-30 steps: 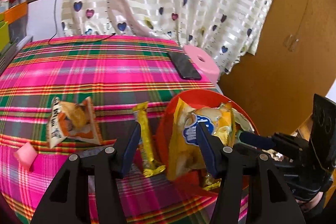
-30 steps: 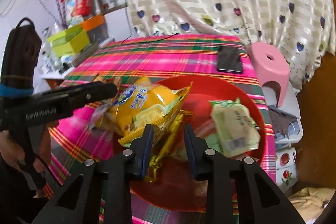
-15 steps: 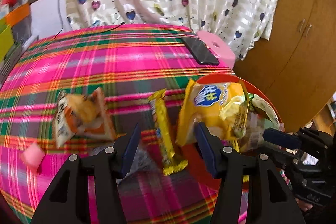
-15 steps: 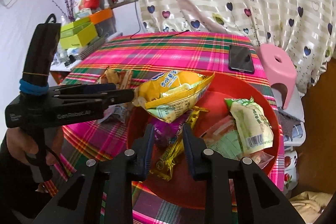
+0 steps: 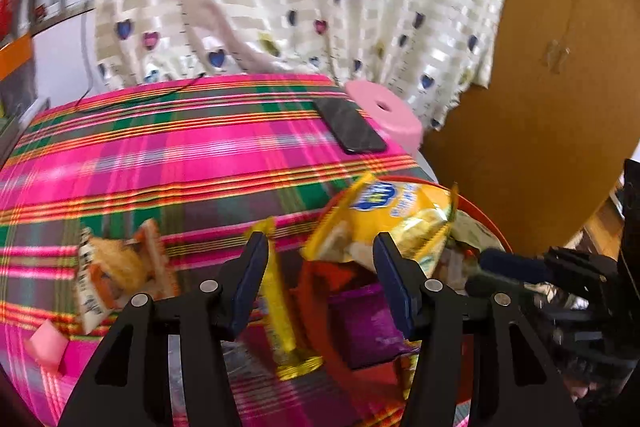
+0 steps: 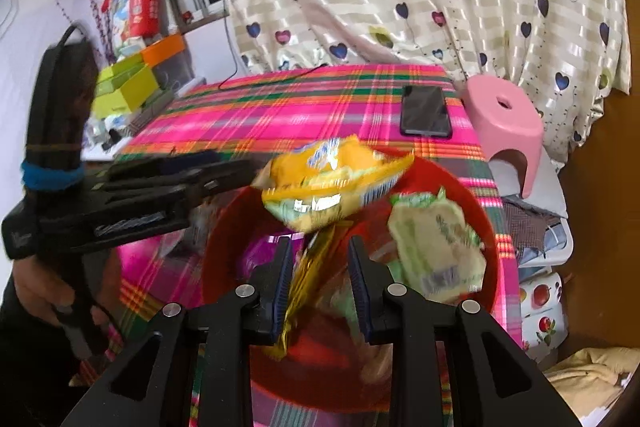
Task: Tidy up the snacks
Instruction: 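Withdraw both tools from the basket toward the remaining snacks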
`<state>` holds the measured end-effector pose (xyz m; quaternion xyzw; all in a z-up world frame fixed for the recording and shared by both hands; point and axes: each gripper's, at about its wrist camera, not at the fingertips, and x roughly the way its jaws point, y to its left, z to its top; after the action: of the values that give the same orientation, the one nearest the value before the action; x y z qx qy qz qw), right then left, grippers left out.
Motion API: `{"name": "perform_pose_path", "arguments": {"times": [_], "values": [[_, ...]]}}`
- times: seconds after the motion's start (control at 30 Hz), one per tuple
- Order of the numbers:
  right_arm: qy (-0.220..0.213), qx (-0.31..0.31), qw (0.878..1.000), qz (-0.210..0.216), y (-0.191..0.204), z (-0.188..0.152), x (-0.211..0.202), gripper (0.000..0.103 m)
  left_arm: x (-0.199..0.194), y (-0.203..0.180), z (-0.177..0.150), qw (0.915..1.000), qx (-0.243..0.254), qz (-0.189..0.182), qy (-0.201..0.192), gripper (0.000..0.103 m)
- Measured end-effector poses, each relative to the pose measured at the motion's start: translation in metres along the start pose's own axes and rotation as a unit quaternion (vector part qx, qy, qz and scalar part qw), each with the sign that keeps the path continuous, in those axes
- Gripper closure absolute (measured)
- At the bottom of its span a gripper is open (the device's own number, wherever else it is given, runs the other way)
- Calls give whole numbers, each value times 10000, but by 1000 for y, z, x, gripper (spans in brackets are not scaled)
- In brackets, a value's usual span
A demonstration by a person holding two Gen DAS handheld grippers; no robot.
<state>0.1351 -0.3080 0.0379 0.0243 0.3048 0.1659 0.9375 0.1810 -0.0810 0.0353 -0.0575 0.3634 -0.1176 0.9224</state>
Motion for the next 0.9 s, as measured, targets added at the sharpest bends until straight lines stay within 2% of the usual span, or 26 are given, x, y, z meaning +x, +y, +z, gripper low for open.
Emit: {"name": "perform_pose_path", "arguments": {"times": [0.17,0.23,0.33,0.43,0.63,0.8,0.9], "values": [[-7,-52,9993,373,9,24,24,78,-17,21,-8,9996,-249,102,-48,47],[93,-21,9995,309,8,30,39,78,-23,25,-10,9995,-297,104,-71,47],[252,348,9991,-65,-12,39,56,78,-31,31,-12,9993,-328,130,-125,47],[198,515,9980,-311,-23,39,51,78,-41,38,-15,9990,-371,153,-205,47],[457,581,9948,-705,-37,25,58,78,-45,53,-27,9982,-558,196,-135,47],[288,503,9967,-573,-24,23,40,77,-57,66,-39,9969,-718,290,-164,47],[220,403,9982,-395,-8,20,29,73,-65,75,-47,9959,-786,414,-177,47]]}}
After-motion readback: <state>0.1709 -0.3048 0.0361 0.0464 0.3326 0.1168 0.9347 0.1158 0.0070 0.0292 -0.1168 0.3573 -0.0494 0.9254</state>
